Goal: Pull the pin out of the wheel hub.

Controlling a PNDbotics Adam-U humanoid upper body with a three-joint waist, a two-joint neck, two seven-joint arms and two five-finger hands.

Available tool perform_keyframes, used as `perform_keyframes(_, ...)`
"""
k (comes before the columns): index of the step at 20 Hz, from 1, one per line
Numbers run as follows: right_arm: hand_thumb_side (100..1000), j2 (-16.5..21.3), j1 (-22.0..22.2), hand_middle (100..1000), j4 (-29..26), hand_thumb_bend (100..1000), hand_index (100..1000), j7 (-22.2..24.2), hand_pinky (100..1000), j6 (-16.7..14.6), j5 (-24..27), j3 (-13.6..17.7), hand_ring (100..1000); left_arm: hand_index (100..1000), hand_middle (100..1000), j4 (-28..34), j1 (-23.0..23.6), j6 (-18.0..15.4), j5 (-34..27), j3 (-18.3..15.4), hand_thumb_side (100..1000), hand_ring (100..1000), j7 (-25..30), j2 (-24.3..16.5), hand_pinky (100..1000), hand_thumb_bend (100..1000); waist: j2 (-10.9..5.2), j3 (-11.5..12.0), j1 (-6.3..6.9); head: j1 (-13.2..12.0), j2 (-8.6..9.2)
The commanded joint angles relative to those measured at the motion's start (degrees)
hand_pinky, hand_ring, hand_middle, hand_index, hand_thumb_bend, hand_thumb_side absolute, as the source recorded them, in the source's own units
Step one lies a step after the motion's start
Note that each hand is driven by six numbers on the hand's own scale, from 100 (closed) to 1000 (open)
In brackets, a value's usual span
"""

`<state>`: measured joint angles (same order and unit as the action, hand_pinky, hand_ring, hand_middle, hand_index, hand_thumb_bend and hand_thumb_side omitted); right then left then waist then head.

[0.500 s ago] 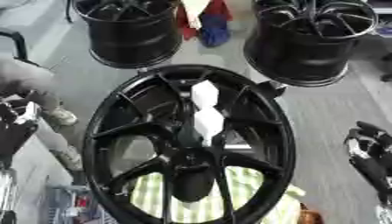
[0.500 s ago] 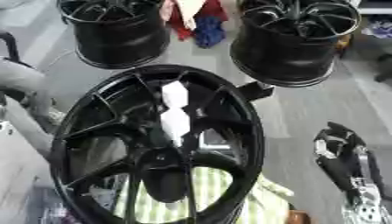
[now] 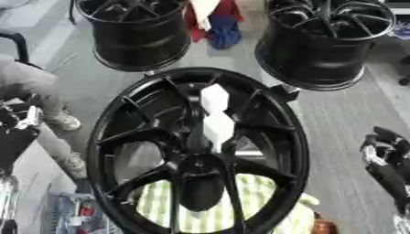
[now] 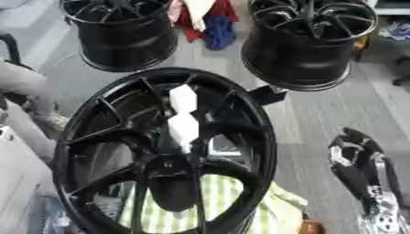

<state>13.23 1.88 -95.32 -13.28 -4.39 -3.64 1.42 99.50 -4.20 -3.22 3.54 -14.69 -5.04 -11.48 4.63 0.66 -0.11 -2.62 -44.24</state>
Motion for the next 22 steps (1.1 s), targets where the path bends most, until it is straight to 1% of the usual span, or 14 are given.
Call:
perform_keyframes(1,303,3.8,-1.0,685,-2.5,100,811,0.1,719,0.3,-0.3,0.5,615,799,687,1.2,-0.4,-0.1,0.3,0.1,291,625,0.4,-1.0,644,252,-0.47,0.1,-0.06,0.0,0.12)
perform_keyframes(2,301,5.1,-1.3,685,-3.2,100,811,0.3,719,0.6,-0.3,0.4,616,799,687,1.2,-0.3,-0.1,0.4,0.1,291,625,0.5,-1.0,644,252,-0.49,0.1,-0.09,0.0,0.12)
perform_keyframes(4,282,9.0,-2.3,689,-5.0,100,816,1.1,724,1.1,-0.4,0.1,619,800,687,1.2,-0.3,-0.1,0.4,0.3,292,625,0.8,-1.1,644,251,-0.54,0.3,-0.18,0.2,0.12)
perform_keyframes(8,245,18.7,-6.0,699,-10.5,100,829,4.5,737,3.0,-0.6,-1.3,628,801,686,1.1,-0.4,-0.2,0.4,0.7,294,625,1.5,-1.1,644,250,-0.57,0.8,-0.25,0.4,0.12)
perform_keyframes(11,221,26.5,-10.1,708,-15.3,100,842,8.9,747,4.2,0.2,-3.3,639,803,686,1.1,-0.4,-0.4,0.4,1.0,297,625,1.9,-1.2,644,250,-0.51,1.2,-0.28,0.6,0.12)
perform_keyframes(14,205,33.2,-14.8,717,-18.6,100,852,14.1,755,4.9,1.9,-5.3,650,803,686,1.2,-0.5,-0.5,0.4,1.3,297,625,2.4,-1.3,643,249,-0.42,1.7,-0.35,0.8,0.12)
perform_keyframes(15,183,35.0,-16.4,724,-19.0,100,861,15.9,761,4.7,2.5,-6.1,659,804,685,1.2,-0.5,-0.5,0.4,1.4,298,625,2.5,-1.3,643,248,-0.39,2.0,-0.40,0.9,0.12)
perform_keyframes(18,160,39.1,-21.8,734,-19.2,100,880,21.5,768,3.8,3.6,-8.8,670,804,684,1.3,-0.6,-0.6,0.5,1.8,298,624,3.0,-1.3,643,248,-0.26,2.6,-0.55,1.1,0.13)
perform_keyframes(20,151,40.4,-25.2,741,-19.3,100,889,25.2,772,3.3,4.3,-10.7,678,805,684,1.3,-0.8,-0.6,0.5,2.0,299,624,3.4,-1.3,643,247,-0.10,3.1,-0.64,1.3,0.25)
perform_keyframes(22,152,41.0,-28.3,747,-19.3,100,896,28.9,776,2.9,5.0,-12.5,686,806,683,1.4,-0.9,-0.7,0.6,2.3,300,624,3.8,-1.3,642,246,0.09,3.7,-0.77,1.5,0.45)
